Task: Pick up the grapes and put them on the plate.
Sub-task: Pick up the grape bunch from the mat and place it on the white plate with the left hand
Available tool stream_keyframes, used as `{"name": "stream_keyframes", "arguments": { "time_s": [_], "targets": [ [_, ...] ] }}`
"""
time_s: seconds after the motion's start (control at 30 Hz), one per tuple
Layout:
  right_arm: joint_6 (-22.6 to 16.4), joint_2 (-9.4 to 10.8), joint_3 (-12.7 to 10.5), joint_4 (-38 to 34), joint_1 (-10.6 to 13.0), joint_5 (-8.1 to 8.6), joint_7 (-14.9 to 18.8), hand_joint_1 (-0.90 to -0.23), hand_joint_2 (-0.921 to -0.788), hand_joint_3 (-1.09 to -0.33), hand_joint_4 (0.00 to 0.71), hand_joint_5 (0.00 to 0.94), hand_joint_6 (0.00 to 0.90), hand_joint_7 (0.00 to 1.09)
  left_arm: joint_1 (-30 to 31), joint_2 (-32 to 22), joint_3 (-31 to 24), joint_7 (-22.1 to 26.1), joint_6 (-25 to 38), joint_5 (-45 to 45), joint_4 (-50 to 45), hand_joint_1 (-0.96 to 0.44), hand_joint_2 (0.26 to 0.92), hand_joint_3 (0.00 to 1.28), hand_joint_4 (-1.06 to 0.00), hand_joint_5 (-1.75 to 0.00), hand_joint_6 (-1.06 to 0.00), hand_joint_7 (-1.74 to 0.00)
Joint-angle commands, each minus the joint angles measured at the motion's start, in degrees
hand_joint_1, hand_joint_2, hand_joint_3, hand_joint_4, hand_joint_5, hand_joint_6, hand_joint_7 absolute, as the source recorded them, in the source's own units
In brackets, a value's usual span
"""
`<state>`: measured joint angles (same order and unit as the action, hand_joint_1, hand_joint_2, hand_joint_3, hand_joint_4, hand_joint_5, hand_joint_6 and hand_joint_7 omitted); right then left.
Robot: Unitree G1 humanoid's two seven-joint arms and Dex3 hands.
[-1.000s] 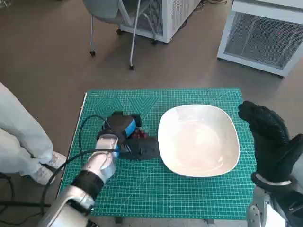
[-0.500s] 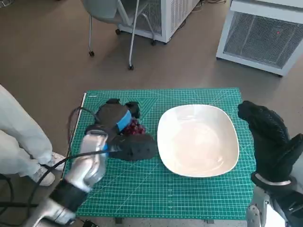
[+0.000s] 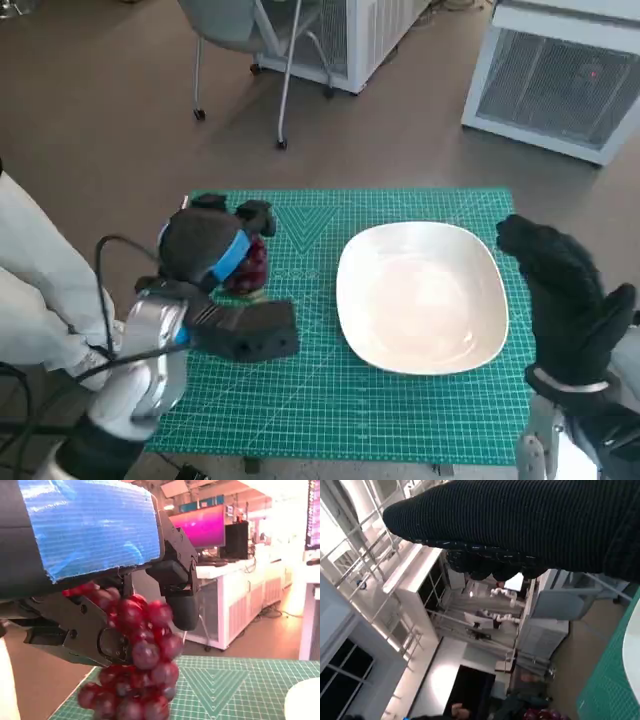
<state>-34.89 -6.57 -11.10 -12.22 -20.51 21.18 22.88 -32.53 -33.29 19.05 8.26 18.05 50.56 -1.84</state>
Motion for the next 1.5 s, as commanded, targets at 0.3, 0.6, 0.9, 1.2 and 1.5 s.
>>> {"name": "stream_keyframes", "arguments": {
  "time_s": [0.3,0.6,0.9,1.2,1.5],
  "targets": [
    [0.9,0.0,-0.1,0.0,1.2,0.52,0.2,-0.475,-0.921,-0.544,0.655,0.0,0.311,0.69,1.2,0.4,-2.5,1.5,-1.9,0.2,-3.3,0.01,0.919,0.05,-0.69,-1.33,-0.73,-0.87],
    [0.8,0.2,0.0,0.1,1.7,0.5,0.3,-0.474,-0.921,-0.545,0.655,0.0,0.31,0.69,1.6,0.8,-3.3,1.8,-2.9,-0.2,-3.6,0.0,0.916,0.06,-0.67,-1.21,-0.69,-1.09],
    [1.1,0.4,0.1,1.1,2.4,0.17,-0.3,-0.473,-0.921,-0.548,0.655,0.0,0.306,0.69,1.6,1.4,-3.4,2.0,-3.4,-0.1,-3.6,0.0,0.915,0.06,-0.67,-1.17,-0.68,-1.14],
    [1.4,0.4,0.0,1.5,2.8,0.09,-0.4,-0.473,-0.921,-0.549,0.654,0.0,0.303,0.7,0.8,2.3,-3.2,3.2,-3.3,0.2,-4.4,0.0,0.902,0.07,-0.69,-1.2,-0.7,-1.06],
    [1.4,0.3,-0.2,1.3,3.0,0.17,-0.4,-0.474,-0.921,-0.55,0.654,0.0,0.302,0.71,-3.0,5.5,-1.8,7.4,-1.5,2.6,-9.2,0.0,0.91,0.07,-0.67,-1.17,-0.68,-1.14]
  ]
}}
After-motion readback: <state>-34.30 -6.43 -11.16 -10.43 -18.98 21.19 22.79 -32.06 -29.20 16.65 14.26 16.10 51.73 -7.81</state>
